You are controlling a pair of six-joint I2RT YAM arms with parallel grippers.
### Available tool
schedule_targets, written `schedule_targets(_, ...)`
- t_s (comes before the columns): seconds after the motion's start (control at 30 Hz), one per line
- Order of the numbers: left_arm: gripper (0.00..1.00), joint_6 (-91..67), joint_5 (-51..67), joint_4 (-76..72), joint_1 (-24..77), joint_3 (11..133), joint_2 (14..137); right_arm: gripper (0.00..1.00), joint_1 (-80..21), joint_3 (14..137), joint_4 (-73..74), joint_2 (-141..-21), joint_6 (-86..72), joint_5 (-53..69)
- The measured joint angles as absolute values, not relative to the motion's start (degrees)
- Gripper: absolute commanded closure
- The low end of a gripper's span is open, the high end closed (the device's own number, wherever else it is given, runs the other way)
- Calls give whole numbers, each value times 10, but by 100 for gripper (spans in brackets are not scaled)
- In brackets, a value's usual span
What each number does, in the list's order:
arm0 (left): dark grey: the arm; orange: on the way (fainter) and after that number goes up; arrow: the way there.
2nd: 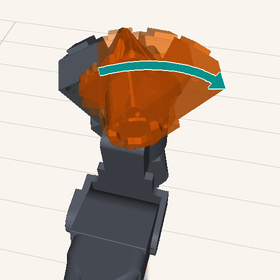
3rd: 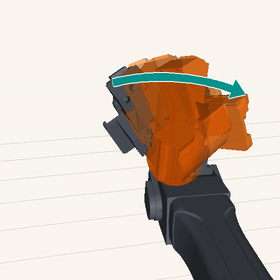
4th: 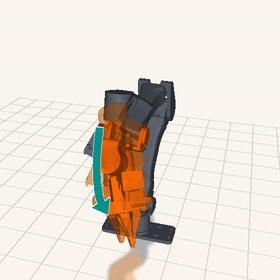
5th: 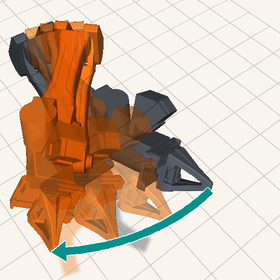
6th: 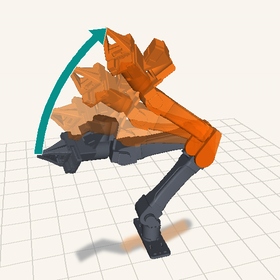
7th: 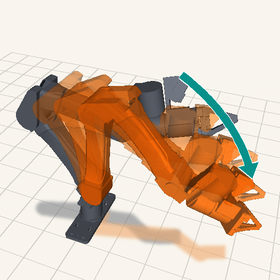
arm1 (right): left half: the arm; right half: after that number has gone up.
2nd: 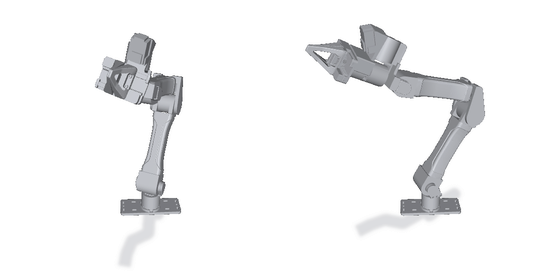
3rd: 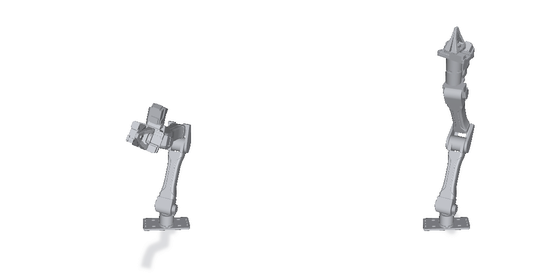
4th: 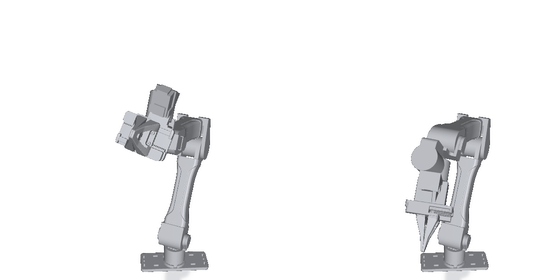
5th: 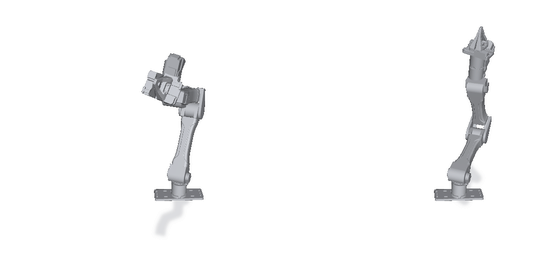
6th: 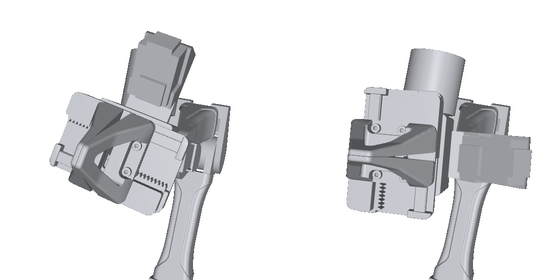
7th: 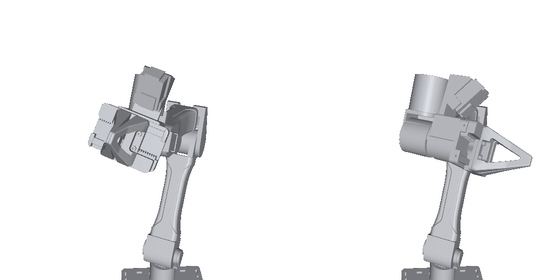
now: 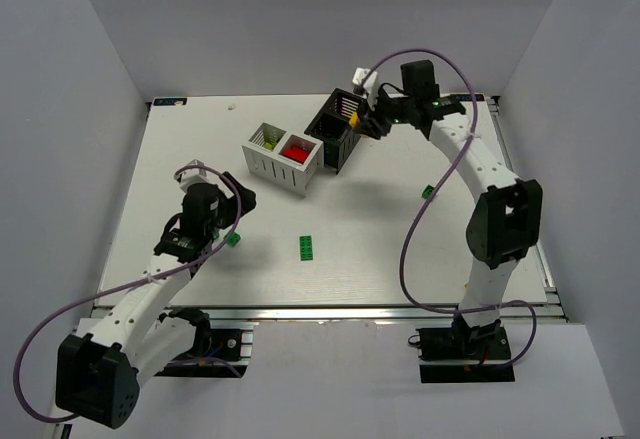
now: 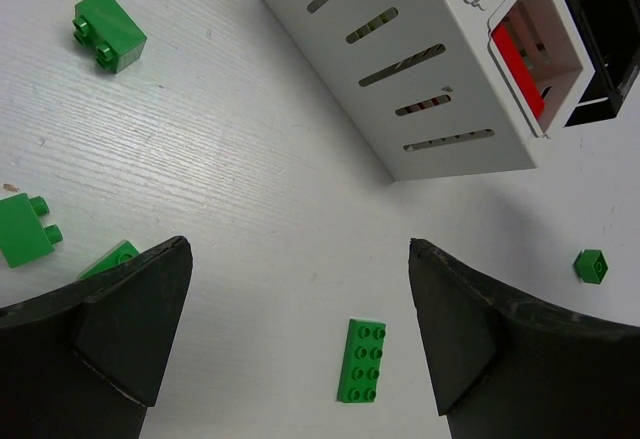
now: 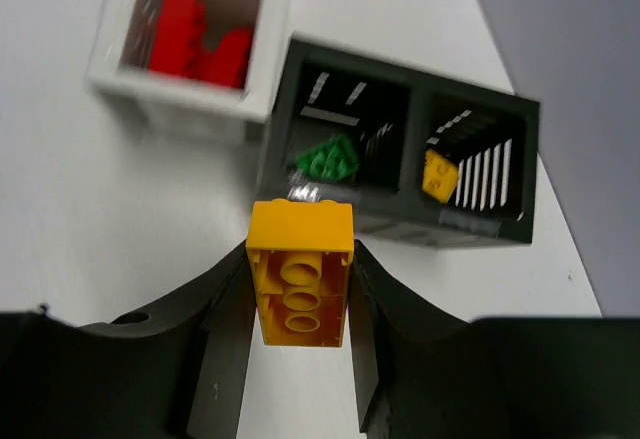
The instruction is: Sort the legos into containers by color
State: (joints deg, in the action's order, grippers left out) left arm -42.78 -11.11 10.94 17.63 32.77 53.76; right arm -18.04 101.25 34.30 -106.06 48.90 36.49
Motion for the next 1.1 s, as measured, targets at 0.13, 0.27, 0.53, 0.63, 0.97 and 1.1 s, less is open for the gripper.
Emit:
schedule_targets(0.13,2,-436,-115,119,176,327,511,100,-199,1040,177,-1114,275,319)
schedule_targets(0.27,2,-448,-119,121,176,318,478,100,-191,1127,89,-1201,130,270)
schedule_targets(0.53,2,-460,-127,136,176,311,466,95,-187,1141,-15,-1264,5,233)
schedule_targets(0.63,2,-460,-128,138,176,311,466,89,-189,1156,-37,-1285,-12,227)
schedule_targets(0.97,2,-460,-130,138,176,311,474,61,-196,1166,-63,-1324,-21,218)
schedule_targets(1.1,2,-450,-134,138,176,311,473,55,-196,1166,-63,-1329,-20,211)
